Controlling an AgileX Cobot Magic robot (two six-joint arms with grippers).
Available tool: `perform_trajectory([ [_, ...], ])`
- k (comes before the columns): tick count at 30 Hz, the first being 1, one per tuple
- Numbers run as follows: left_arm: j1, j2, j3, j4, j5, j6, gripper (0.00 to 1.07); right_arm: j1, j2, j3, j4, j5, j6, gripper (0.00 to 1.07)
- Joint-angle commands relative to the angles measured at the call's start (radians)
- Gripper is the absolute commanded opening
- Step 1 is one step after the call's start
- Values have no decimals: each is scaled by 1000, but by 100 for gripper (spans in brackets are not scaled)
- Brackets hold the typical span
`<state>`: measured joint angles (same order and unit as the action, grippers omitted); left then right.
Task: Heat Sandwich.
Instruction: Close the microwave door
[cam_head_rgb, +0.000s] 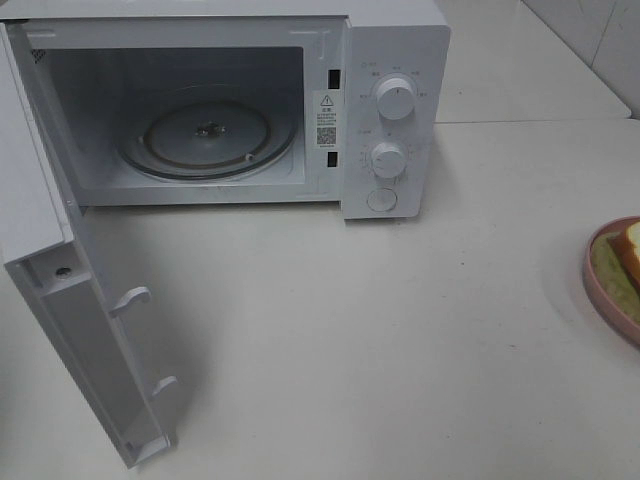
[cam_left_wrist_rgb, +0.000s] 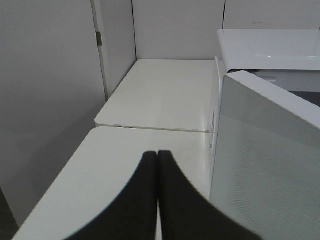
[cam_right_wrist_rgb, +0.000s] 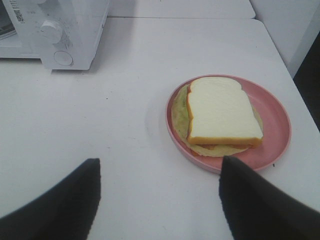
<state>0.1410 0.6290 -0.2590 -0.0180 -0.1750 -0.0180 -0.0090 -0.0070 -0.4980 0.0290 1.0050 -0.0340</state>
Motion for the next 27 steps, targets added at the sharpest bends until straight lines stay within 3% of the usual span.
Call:
perform_trajectory([
  [1, -7, 154, 2, 98, -221, -85, 0, 4, -24, -1, 2, -8, 2, 66],
  [4, -7, 228, 2, 195, -317, -136, 0, 4, -24, -1, 2, -8, 2, 66],
  [6, -7, 356, 2, 362, -450, -264, 0, 4, -24, -1, 2, -8, 2, 66],
  [7, -7, 391, 2, 421, -495, -305, 0, 4, -24, -1, 2, -8, 2, 66],
  [8, -7, 391, 2, 421, -495, -305, 0, 4, -24, -1, 2, -8, 2, 66],
  [9, -7, 476, 1, 545, -579, -389, 0, 4, -24, -1, 2, -8, 2, 66],
  [11, -7, 541, 1, 650, -649, -434, 0, 4, -24, -1, 2, -8, 2, 66],
  [15, -7, 628, 1, 741, -699, -465, 0, 4, -24, -1, 2, -8, 2, 66],
  [27, -7, 662, 1, 756, -731, -422, 0, 4, -24, -1, 2, -8, 2, 66],
])
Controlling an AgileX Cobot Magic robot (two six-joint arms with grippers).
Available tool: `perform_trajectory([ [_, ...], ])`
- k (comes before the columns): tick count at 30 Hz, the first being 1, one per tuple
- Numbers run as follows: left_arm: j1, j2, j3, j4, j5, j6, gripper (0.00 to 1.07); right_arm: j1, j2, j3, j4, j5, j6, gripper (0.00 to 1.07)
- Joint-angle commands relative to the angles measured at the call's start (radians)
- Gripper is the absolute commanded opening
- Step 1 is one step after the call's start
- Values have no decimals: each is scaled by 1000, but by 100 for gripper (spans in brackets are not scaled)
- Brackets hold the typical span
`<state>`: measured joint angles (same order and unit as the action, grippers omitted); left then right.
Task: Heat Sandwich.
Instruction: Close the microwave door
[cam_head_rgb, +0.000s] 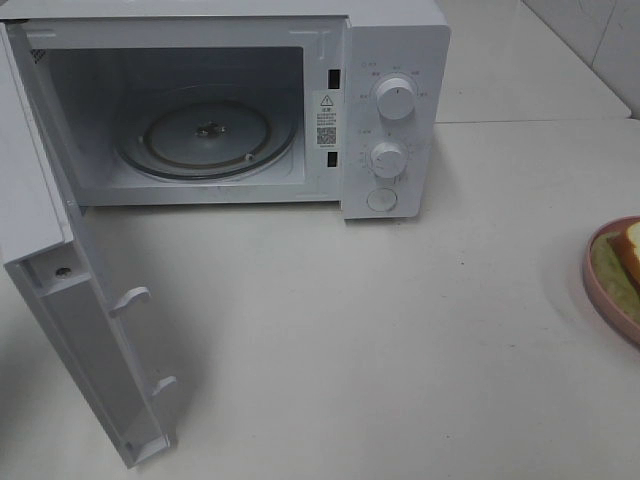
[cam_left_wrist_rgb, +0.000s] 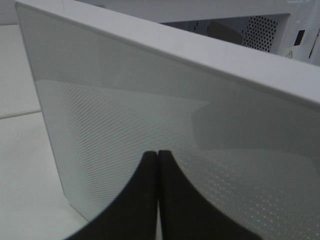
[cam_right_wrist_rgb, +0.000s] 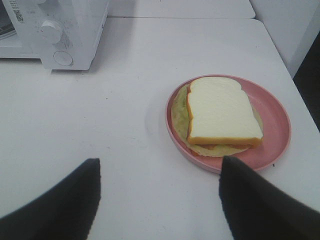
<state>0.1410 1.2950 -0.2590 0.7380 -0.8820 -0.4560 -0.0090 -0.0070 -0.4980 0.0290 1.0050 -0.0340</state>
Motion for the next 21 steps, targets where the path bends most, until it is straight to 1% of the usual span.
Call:
perform_trajectory([
  [1, -7, -4, 1, -1, -24, 18, 0, 4, -24, -1, 2, -8, 2, 66],
  [11, -7, -4, 1, -33, -31, 19, 0, 4, -24, -1, 2, -8, 2, 66],
  [12, -7, -4, 1, -46, -30, 19, 0, 4, -24, -1, 2, -8, 2, 66],
  [13, -7, -4, 1, -85, -25, 20, 0, 4, -24, -1, 2, -8, 2, 66],
  [14, -7, -4, 1, -85, -25, 20, 0, 4, -24, -1, 2, -8, 2, 66],
  [15, -7, -4, 1, -99, -25, 24, 0, 4, -24, -1, 2, -8, 2, 66],
  [16, -7, -4, 1, -112, -25, 40, 0, 4, -24, -1, 2, -8, 2, 66],
  [18, -8, -4, 1, -117, -29, 56, 0, 4, -24, -1, 2, -8, 2, 66],
  [21, -8, -4, 1, -114, -33, 44, 0, 4, -24, -1, 2, -8, 2, 66],
])
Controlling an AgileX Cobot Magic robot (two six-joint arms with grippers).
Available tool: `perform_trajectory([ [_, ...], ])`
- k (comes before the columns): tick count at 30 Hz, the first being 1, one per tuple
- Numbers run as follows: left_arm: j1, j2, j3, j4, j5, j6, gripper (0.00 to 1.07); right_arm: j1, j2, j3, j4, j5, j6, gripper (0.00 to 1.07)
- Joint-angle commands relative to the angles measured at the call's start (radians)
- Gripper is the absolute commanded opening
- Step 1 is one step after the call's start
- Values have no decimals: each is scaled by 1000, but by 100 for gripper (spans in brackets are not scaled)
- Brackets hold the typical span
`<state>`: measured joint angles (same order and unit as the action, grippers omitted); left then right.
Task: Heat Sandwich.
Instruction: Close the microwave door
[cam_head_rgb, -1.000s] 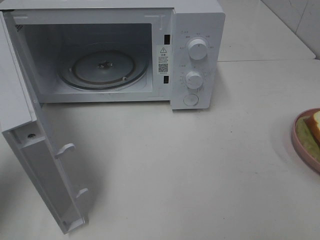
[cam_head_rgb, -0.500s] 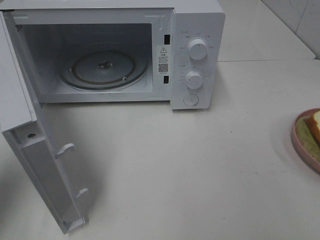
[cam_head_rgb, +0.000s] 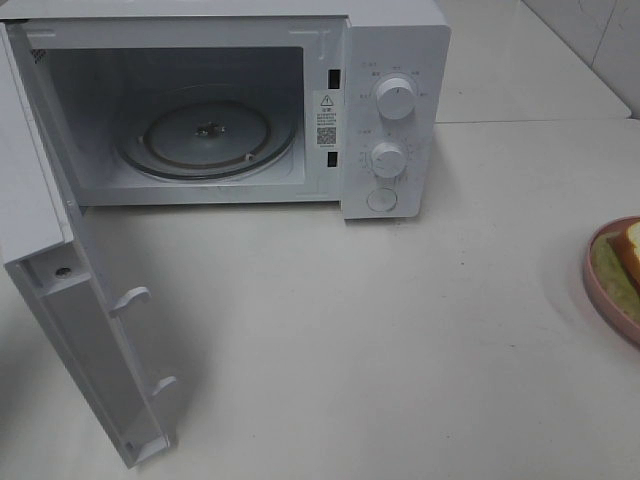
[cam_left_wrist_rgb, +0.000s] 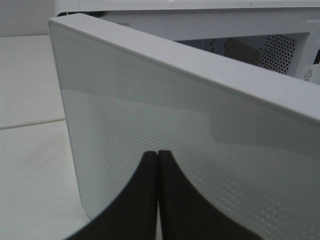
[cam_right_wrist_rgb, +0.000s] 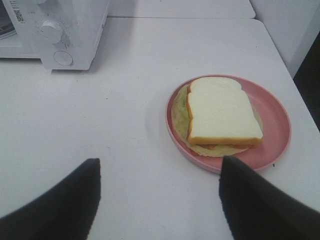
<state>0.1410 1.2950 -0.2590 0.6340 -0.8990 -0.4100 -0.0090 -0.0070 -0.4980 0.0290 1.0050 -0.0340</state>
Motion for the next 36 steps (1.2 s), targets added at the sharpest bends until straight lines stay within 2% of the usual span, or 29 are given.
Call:
perform_trajectory([
  [1, -20, -3, 0, -10, -16, -9, 0, 4, -24, -1, 2, -8, 2, 66],
  [3, -33, -2, -3, -10, -15, -8, 0, 4, -24, -1, 2, -8, 2, 66],
  [5, -71, 11, -14, -11, -13, -2, 0, 4, -24, -1, 2, -8, 2, 66],
  [6, -115, 36, -33, -29, 2, 3, 0, 4, -24, -1, 2, -8, 2, 66],
  [7, -115, 36, -33, -29, 2, 3, 0, 4, -24, -1, 2, -8, 2, 66],
  [9, -162, 60, -45, -89, 25, 19, 0, 4, -24, -1, 2, -8, 2, 66],
  [10, -188, 74, -47, -130, 28, 43, 0, 4, -24, -1, 2, -8, 2, 66],
  [11, -242, 94, -47, -226, 26, 118, 0, 4, -24, -1, 2, -8, 2, 66],
  [12, -242, 94, -47, -226, 26, 118, 0, 4, -24, -1, 2, -8, 2, 66],
  [14, -295, 115, -47, -327, 22, 208, 0, 4, -24, -1, 2, -8, 2, 66],
  [15, -353, 138, -49, -434, 6, 276, 0, 4, -24, -1, 2, -8, 2, 66],
  [16, -375, 147, -51, -484, -2, 297, 0, 4, -24, -1, 2, -8, 2, 66],
  [17, -375, 147, -51, -484, -2, 297, 0, 4, -24, -1, 2, -8, 2, 66],
  [19, -423, 171, -65, -553, -9, 341, 0, 4, -24, -1, 2, -8, 2, 66],
  [20, -469, 199, -85, -602, -14, 385, 0, 4, -24, -1, 2, -8, 2, 66],
  [22, -490, 215, -99, -626, -14, 404, 0, 4, -24, -1, 2, -8, 2, 66],
  [25, -571, 283, -167, -725, -14, 480, 0, 4, -24, -1, 2, -8, 2, 66],
  [26, -571, 283, -167, -725, -14, 480, 0, 4, -24, -1, 2, -8, 2, 66],
  [30, -655, 368, -258, -831, -14, 547, 0, 4, -24, -1, 2, -8, 2, 66],
  [36, -726, 429, -327, -884, -12, 550, 0, 4, -24, -1, 2, -8, 2, 66],
])
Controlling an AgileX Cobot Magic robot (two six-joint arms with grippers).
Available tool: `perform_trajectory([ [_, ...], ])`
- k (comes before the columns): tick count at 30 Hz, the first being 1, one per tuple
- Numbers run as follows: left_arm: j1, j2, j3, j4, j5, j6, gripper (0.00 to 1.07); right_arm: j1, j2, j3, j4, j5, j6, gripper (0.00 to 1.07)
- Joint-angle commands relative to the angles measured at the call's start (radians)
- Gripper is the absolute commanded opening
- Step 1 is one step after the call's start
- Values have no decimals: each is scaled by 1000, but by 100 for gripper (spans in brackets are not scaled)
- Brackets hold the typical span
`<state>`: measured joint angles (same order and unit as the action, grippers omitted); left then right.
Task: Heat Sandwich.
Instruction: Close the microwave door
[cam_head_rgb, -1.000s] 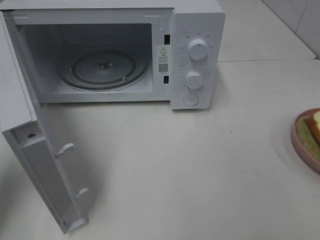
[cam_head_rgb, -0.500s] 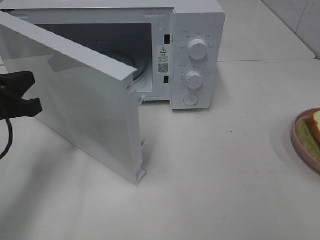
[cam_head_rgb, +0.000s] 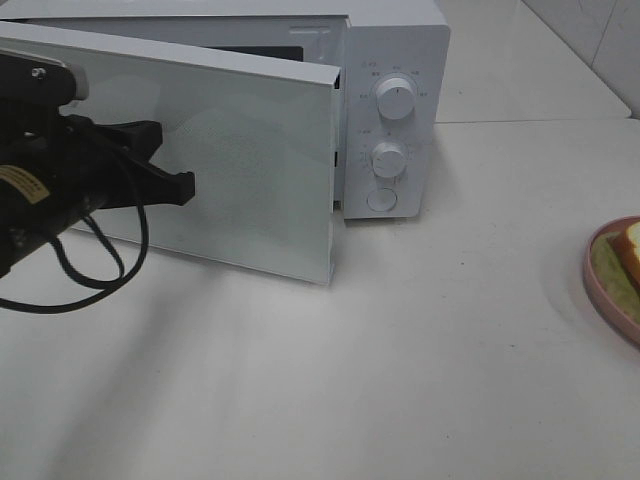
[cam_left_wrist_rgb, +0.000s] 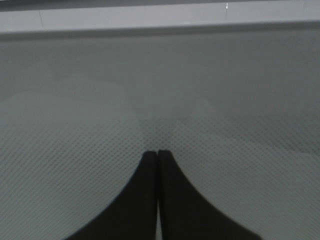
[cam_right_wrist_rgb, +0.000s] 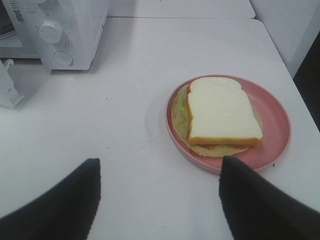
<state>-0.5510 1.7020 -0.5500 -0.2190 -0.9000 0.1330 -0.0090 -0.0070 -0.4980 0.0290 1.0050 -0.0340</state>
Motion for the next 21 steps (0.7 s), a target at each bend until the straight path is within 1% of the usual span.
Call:
perform_trajectory([
  [1, -47, 32, -48, -35, -9, 7, 0, 4, -24, -1, 2, -8, 2, 66],
  [4, -93, 74, -112, -116, 19, 31, 0, 4, -24, -1, 2, -8, 2, 66],
  [5, -93, 74, -112, -116, 19, 31, 0, 4, -24, -1, 2, -8, 2, 66],
  [6, -108, 87, -133, -154, 27, 54, 0, 4, -24, -1, 2, -8, 2, 66],
  [7, -138, 106, -173, -216, 34, 115, 0, 4, -24, -1, 2, -8, 2, 66],
  [9, -174, 123, -217, -285, 42, 208, 0, 4, -24, -1, 2, -8, 2, 66],
  [10, -174, 123, -217, -285, 42, 208, 0, 4, -24, -1, 2, -8, 2, 66],
  [11, -208, 138, -258, -355, 47, 311, 0, 4, -24, -1, 2, -8, 2, 66],
  [13, -237, 152, -303, -441, 47, 397, 0, 4, -24, -1, 2, -8, 2, 66],
  [14, -250, 160, -320, -491, 45, 430, 0, 4, -24, -1, 2, -8, 2, 66],
  [15, -250, 160, -320, -491, 45, 430, 0, 4, -24, -1, 2, -8, 2, 66],
  [16, -277, 178, -363, -582, 40, 513, 0, 4, -24, -1, 2, -8, 2, 66],
  [18, -298, 196, -396, -643, 37, 580, 0, 4, -24, -1, 2, -8, 2, 66],
  [19, -298, 196, -396, -643, 37, 580, 0, 4, -24, -1, 2, -8, 2, 66],
  [20, -310, 215, -428, -680, 34, 635, 0, 4, -24, -1, 2, -8, 2, 66],
  [21, -316, 223, -443, -697, 25, 653, 0, 4, -24, -1, 2, -8, 2, 66],
])
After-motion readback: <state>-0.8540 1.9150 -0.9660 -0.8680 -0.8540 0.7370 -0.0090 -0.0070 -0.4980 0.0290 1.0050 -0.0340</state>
